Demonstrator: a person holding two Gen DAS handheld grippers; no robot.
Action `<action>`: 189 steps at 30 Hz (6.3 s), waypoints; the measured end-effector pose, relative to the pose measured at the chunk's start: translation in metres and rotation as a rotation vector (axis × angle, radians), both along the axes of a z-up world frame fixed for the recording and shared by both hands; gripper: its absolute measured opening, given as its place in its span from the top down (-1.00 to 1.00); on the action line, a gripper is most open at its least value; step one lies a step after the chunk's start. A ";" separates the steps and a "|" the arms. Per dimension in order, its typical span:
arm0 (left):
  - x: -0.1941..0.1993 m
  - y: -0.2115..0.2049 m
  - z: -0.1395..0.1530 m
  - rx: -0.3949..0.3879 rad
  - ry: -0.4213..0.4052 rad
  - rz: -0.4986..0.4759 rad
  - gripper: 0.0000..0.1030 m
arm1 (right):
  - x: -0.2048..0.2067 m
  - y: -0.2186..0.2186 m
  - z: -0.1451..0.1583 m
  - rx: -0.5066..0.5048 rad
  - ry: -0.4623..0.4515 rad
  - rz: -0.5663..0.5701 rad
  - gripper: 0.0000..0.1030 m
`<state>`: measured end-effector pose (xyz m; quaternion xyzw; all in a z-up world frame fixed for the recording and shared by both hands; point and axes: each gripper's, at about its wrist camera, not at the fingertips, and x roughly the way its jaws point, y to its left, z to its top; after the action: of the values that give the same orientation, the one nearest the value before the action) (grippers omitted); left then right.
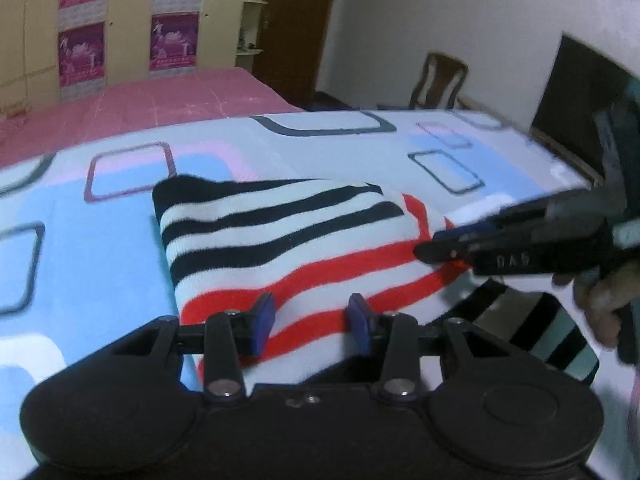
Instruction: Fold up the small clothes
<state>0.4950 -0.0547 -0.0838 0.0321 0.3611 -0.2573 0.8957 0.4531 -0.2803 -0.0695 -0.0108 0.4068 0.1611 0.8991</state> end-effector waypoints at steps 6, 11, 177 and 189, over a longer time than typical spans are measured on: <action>-0.057 0.023 0.026 -0.052 -0.011 0.002 0.30 | -0.056 -0.011 0.031 0.055 -0.053 0.052 0.66; -0.097 0.014 0.005 -0.015 0.054 -0.038 0.30 | -0.104 -0.006 0.013 -0.028 0.001 0.083 0.72; -0.171 0.265 0.023 -0.007 0.066 0.225 0.53 | -0.151 0.215 0.033 0.084 -0.022 0.210 0.79; -0.174 0.249 -0.001 0.041 0.091 0.304 0.53 | -0.147 0.226 -0.010 0.039 0.082 0.208 0.79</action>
<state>0.3207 0.1945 -0.0852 -0.0165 0.4073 -0.1124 0.9062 0.3062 -0.0539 -0.0790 -0.0288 0.4367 0.2617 0.8602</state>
